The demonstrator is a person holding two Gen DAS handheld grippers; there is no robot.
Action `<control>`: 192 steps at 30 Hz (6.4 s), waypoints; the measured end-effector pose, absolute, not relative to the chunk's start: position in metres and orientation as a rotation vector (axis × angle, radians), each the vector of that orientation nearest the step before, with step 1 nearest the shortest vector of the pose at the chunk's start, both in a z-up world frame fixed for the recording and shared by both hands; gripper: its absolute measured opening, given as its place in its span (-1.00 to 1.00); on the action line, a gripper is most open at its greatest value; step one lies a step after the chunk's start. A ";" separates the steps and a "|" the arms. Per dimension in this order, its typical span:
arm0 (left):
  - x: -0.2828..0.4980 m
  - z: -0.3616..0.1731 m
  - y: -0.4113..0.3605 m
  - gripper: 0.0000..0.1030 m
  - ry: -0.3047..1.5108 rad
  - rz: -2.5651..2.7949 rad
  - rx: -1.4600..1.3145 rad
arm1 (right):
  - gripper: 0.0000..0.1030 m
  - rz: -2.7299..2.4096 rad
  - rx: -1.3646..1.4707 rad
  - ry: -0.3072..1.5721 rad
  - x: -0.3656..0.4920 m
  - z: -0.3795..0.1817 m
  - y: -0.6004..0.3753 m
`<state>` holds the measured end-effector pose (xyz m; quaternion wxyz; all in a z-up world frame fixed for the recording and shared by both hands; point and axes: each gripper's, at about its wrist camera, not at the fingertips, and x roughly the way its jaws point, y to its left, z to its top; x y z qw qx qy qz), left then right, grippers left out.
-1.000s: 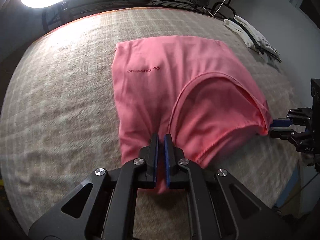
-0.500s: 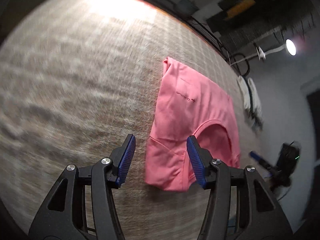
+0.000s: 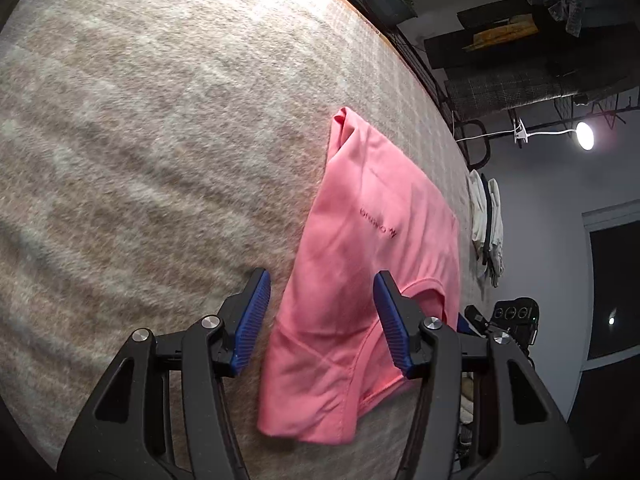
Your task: Fold small clothes
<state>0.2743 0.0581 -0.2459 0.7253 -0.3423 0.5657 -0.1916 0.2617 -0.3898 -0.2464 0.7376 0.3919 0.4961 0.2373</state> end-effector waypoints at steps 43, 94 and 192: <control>0.285 -0.100 -0.120 -0.92 0.913 -0.568 -0.344 | -0.92 0.398 0.320 0.896 0.286 -0.080 -0.371; 0.436 -0.161 -0.455 -0.88 1.136 -0.810 -0.302 | -0.86 0.100 0.699 0.870 0.328 -0.147 -0.755; 0.060 0.061 -0.238 1.00 0.596 -0.563 0.142 | 0.99 -0.212 0.130 0.608 0.053 0.052 -0.475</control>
